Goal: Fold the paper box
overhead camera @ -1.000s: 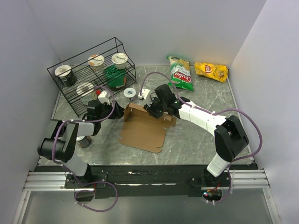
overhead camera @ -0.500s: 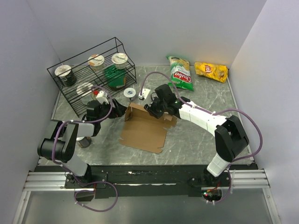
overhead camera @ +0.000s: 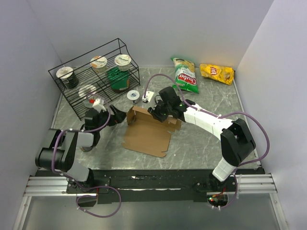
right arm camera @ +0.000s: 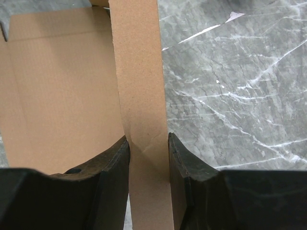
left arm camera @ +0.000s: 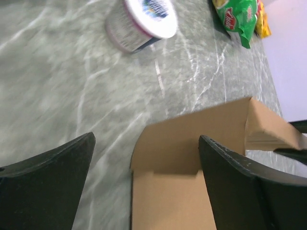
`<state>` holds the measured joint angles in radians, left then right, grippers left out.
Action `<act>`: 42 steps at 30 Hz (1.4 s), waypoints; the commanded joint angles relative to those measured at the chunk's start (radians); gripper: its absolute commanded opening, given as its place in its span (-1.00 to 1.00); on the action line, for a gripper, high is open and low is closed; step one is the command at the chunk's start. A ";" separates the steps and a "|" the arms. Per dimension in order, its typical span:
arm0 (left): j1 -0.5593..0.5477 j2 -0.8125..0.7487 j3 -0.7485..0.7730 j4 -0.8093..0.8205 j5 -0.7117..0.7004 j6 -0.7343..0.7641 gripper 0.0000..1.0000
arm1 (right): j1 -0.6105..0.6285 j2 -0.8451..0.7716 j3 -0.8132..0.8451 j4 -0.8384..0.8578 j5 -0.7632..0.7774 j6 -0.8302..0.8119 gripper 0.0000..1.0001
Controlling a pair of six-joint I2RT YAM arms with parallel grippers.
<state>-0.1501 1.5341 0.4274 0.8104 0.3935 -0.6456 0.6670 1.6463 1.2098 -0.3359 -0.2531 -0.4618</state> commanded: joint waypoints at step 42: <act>-0.012 0.066 0.140 -0.036 0.216 0.333 -0.08 | 0.009 -0.010 -0.021 -0.008 -0.006 0.023 -0.39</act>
<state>-0.1448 1.5951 0.5323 0.8120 0.5674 -0.3721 0.6678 1.6463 1.2060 -0.3206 -0.2516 -0.4564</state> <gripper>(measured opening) 0.528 0.397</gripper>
